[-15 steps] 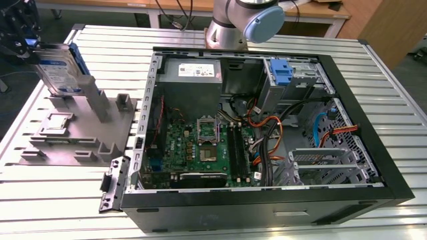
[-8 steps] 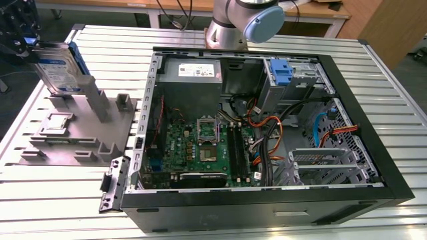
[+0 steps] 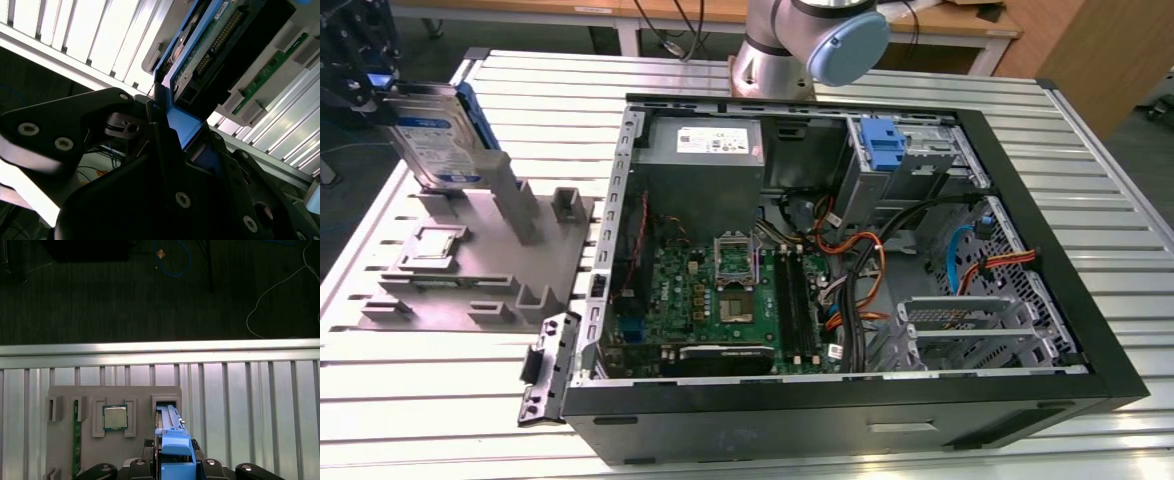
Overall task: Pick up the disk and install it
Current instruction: 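Pick up the disk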
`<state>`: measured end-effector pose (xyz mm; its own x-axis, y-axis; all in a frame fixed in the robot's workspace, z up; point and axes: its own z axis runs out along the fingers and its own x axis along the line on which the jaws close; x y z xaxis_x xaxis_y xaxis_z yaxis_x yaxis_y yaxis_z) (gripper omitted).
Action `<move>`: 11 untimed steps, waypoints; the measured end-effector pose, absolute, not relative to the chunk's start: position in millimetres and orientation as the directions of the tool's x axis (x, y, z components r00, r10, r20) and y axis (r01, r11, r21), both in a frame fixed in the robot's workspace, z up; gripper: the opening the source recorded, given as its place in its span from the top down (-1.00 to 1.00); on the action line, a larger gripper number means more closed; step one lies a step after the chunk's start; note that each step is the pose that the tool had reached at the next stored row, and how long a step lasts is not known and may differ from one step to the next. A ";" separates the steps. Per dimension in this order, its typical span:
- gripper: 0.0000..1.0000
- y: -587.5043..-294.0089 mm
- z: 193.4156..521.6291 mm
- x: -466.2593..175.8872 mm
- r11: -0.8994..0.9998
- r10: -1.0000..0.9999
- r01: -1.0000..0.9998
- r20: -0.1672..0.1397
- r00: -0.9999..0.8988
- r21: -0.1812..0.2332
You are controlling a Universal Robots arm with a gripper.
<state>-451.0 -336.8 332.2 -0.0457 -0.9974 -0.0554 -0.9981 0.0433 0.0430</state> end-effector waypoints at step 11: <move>0.26 -336.8 333.9 -451.0 0.043 -0.998 -0.998 -0.053 -0.046 0.043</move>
